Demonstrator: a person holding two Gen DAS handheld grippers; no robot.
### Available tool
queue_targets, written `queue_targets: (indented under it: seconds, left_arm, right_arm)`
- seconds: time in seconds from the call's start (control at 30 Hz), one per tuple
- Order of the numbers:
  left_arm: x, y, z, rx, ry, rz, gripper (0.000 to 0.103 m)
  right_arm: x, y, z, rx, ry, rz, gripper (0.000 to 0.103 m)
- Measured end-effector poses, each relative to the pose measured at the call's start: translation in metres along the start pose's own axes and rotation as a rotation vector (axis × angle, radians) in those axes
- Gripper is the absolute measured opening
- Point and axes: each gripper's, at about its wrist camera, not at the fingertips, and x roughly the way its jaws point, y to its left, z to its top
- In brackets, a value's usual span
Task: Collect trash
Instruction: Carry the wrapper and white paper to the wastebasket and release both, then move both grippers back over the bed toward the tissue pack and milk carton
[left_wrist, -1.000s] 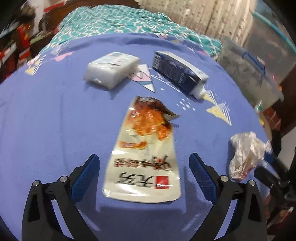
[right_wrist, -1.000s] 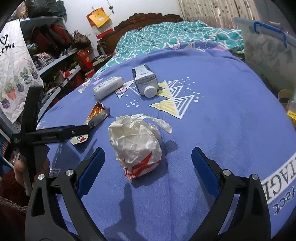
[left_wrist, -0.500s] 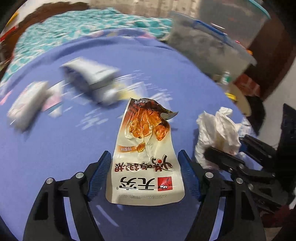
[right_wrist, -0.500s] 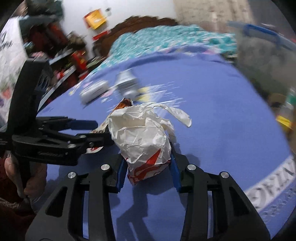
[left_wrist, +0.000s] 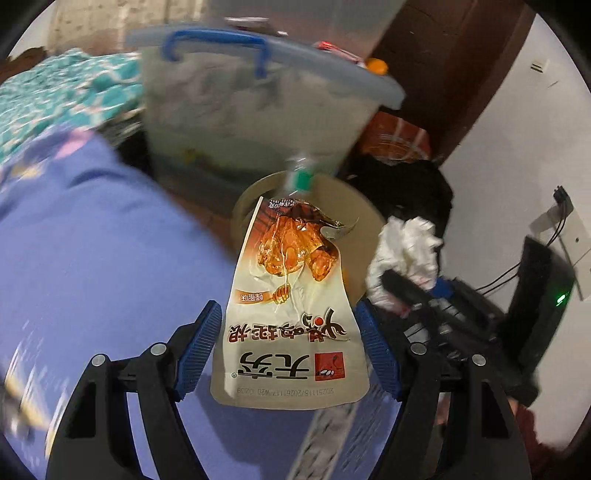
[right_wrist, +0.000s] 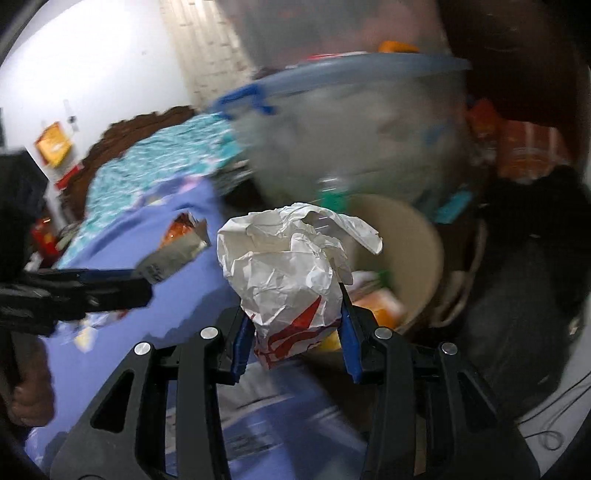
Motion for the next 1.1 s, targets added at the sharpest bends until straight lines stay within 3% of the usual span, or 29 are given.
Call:
queue_targets:
  seconds: [0.07, 0.17, 0.33, 0.5, 0.8, 1.1]
  left_arm:
    - [0.018, -0.011, 0.02, -0.005, 0.011, -0.02, 0.072]
    - [0.048, -0.02, 0.043, -0.035, 0.058, -0.029, 0.094]
    - [0.055, -0.016, 0.041, -0.07, 0.057, -0.039, 0.094]
    - [0.03, 0.006, 0.007, -0.095, 0.057, -0.021, 0.093]
    - [-0.034, 0.038, -0.077, -0.055, -0.012, 0.217, 0.094]
    - [-0.101, 0.086, -0.147, -0.113, -0.066, 0.476, 0.094]
  right_arm:
    - [0.018, -0.017, 0.007, -0.001, 0.025, -0.05, 0.049]
    - [0.033, -0.025, 0.008, 0.002, 0.056, -0.078, 0.077]
    - [0.024, -0.041, 0.004, 0.059, 0.0, -0.081, 0.079]
    - [0.008, -0.04, -0.012, 0.14, -0.016, -0.029, 0.079]
    - [-0.009, 0.014, -0.027, 0.153, 0.002, 0.118, 0.079]
    - [0.001, 0.116, -0.053, 0.044, 0.125, 0.272, 0.079]
